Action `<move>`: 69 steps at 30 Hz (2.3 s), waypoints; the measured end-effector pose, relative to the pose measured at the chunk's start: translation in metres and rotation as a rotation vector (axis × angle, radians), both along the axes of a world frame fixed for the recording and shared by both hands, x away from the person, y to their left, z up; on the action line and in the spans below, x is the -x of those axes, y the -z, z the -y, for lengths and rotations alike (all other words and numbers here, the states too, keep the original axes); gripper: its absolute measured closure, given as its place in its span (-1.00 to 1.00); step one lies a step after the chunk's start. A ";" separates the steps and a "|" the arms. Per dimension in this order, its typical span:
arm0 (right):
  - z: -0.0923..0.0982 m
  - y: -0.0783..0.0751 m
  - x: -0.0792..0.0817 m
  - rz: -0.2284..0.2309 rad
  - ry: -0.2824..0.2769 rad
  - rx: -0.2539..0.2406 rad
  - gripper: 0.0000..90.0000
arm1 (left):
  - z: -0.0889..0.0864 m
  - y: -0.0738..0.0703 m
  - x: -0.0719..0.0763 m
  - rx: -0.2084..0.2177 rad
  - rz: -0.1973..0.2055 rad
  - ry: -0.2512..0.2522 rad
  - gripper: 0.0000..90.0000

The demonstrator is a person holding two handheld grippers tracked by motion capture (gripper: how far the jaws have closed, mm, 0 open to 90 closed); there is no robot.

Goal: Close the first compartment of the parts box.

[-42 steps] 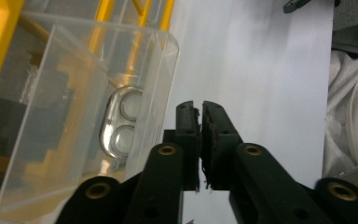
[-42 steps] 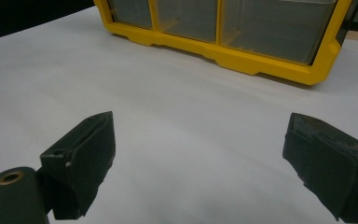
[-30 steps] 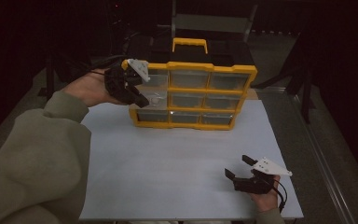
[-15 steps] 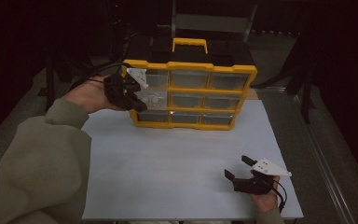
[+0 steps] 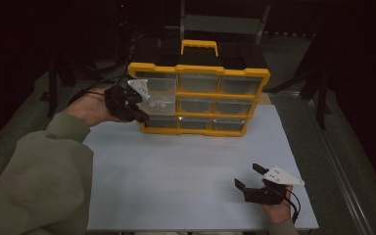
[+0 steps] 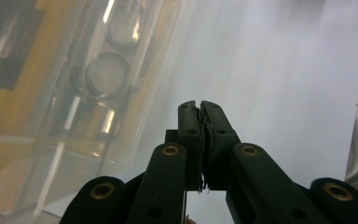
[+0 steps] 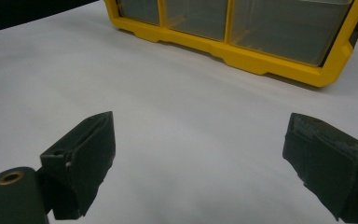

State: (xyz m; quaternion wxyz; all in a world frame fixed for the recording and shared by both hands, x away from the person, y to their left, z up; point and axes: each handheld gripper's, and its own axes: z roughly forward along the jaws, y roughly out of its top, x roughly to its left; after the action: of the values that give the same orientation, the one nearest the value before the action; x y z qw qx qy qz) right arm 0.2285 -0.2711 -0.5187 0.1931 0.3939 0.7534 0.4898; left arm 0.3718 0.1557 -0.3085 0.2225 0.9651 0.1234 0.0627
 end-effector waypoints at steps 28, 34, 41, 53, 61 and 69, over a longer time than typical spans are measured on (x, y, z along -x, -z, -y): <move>-0.001 0.001 0.005 0.002 -0.002 0.024 -0.78 | -0.028 0.009 -0.011 0.054 0.036 -0.099 0.97; -0.001 0.001 0.005 0.001 -0.003 0.025 -0.78 | -0.025 0.011 -0.013 0.063 0.045 -0.102 0.97; -0.001 0.001 0.005 0.009 -0.001 0.029 -0.78 | -0.021 0.012 -0.013 0.069 0.052 -0.093 0.97; -0.001 0.001 0.005 0.007 -0.001 0.028 -0.78 | -0.017 0.014 -0.014 0.084 0.065 -0.086 0.97; -0.001 0.001 0.005 0.007 0.001 0.031 -0.78 | -0.012 0.018 -0.021 0.108 0.108 -0.127 0.97; 0.000 0.001 0.005 0.004 0.000 0.025 -0.78 | -0.009 0.021 -0.026 0.105 0.124 -0.148 0.96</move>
State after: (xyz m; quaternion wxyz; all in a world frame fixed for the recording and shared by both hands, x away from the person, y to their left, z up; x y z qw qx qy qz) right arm 0.2235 -0.2708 -0.5201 0.1995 0.3906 0.7590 0.4811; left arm 0.3974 0.1648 -0.3297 0.2748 0.9346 0.1835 0.1319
